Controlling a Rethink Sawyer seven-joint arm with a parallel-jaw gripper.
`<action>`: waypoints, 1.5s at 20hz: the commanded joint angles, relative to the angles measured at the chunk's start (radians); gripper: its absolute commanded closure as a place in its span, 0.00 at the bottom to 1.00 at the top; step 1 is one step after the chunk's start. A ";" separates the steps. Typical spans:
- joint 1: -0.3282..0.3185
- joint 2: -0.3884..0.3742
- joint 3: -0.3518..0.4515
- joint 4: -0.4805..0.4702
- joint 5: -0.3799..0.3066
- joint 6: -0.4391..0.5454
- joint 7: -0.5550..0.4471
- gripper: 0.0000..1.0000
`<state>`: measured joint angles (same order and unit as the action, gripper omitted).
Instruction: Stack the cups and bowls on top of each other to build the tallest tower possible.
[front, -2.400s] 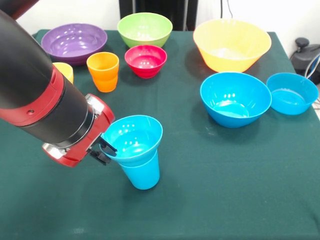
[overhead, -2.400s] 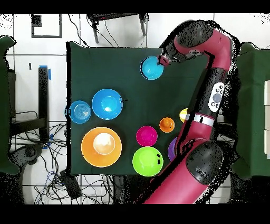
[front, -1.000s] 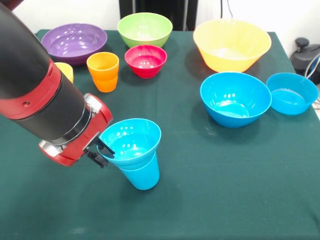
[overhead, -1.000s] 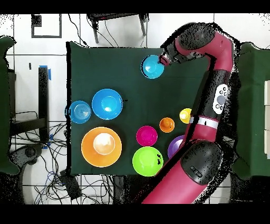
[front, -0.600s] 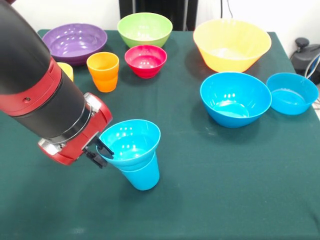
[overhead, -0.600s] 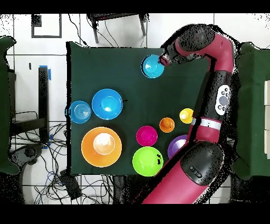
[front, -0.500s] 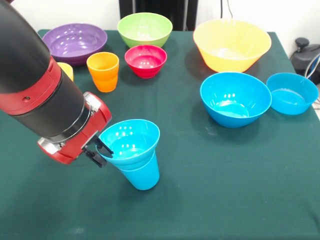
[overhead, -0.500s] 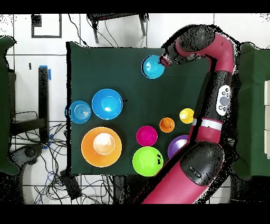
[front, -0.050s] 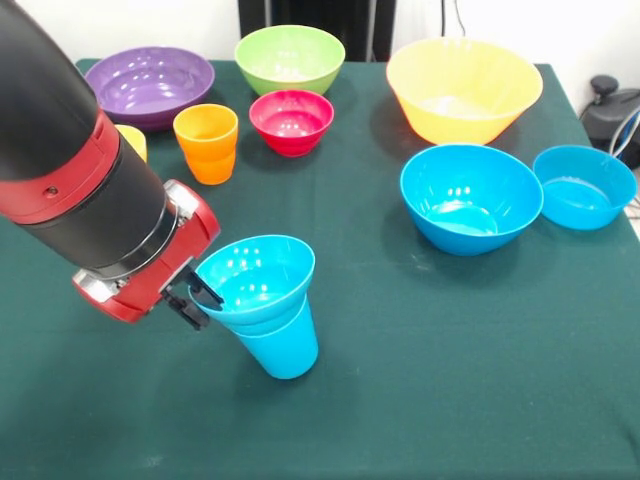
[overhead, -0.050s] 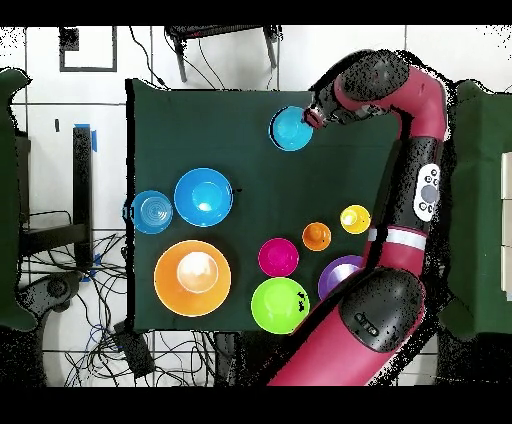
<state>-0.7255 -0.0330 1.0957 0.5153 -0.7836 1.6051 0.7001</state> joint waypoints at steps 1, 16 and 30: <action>0.054 -0.007 -0.151 0.128 0.009 -0.112 0.229 1.00; 0.095 -0.010 -0.241 0.124 0.110 -0.149 0.241 1.00; 0.120 -0.017 -0.315 0.125 0.183 -0.185 0.230 1.00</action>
<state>-0.6524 -0.0712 0.8894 0.5676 -0.5786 1.4865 0.7069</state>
